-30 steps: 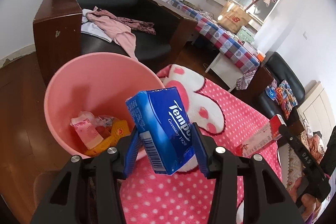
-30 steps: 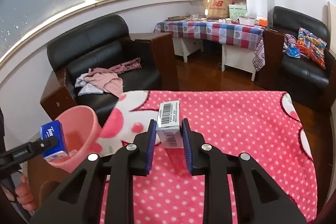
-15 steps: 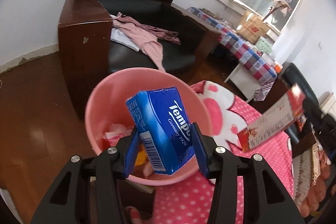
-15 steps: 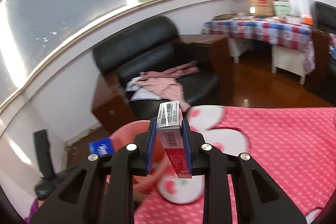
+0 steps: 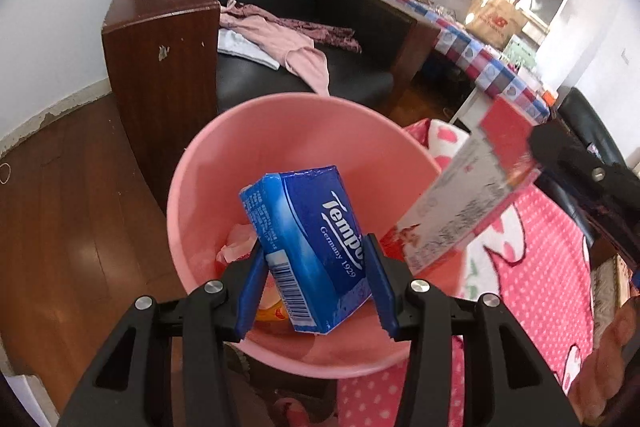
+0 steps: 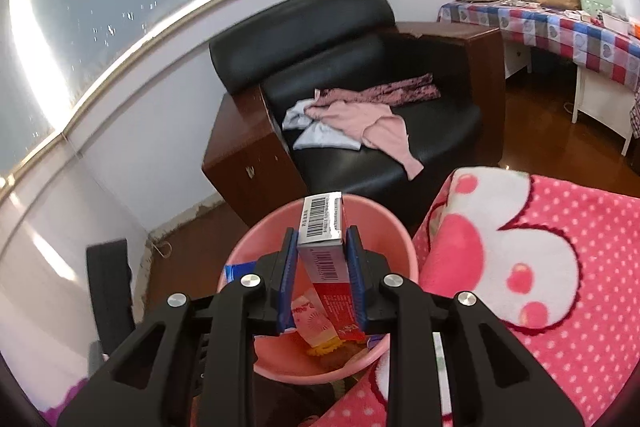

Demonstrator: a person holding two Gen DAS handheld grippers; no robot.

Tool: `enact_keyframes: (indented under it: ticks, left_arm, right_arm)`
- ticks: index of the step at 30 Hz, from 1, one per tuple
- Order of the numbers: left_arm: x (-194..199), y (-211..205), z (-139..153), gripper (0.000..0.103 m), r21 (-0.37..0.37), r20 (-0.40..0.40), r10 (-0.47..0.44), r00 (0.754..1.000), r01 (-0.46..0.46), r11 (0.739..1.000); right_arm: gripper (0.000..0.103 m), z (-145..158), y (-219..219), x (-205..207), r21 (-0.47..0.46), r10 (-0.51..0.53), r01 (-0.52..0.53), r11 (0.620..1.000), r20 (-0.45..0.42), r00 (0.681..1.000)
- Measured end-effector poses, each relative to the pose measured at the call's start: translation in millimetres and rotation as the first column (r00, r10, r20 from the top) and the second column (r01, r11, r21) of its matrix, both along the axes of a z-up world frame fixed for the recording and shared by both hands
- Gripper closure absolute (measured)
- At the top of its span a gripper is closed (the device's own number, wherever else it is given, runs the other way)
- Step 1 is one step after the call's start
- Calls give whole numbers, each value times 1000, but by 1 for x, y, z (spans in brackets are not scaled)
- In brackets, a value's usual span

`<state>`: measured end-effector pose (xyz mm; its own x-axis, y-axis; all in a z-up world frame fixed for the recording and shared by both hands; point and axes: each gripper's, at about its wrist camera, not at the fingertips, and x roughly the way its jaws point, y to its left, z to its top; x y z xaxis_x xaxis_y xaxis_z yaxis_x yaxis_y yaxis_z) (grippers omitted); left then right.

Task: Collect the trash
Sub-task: 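Carry the tissue pack and red box over the pink bucket and open both tools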

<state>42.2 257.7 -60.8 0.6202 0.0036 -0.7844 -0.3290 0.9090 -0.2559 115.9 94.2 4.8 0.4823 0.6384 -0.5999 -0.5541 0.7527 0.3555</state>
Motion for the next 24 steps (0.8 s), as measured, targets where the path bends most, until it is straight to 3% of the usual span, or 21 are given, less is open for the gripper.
enact_keyframes:
  ticks: [10,24]
  left_arm:
    - [14,-1,-16,54,32,-48,-18,999,20,999]
    - [14,-6,-8,44,70,-25,-28,999,30,997]
  right_arm:
    - [78,-37,19,11,-94,8,-13,995,-61,998]
    - [77,-40,25,13,-133,24,-34,990,-75,997]
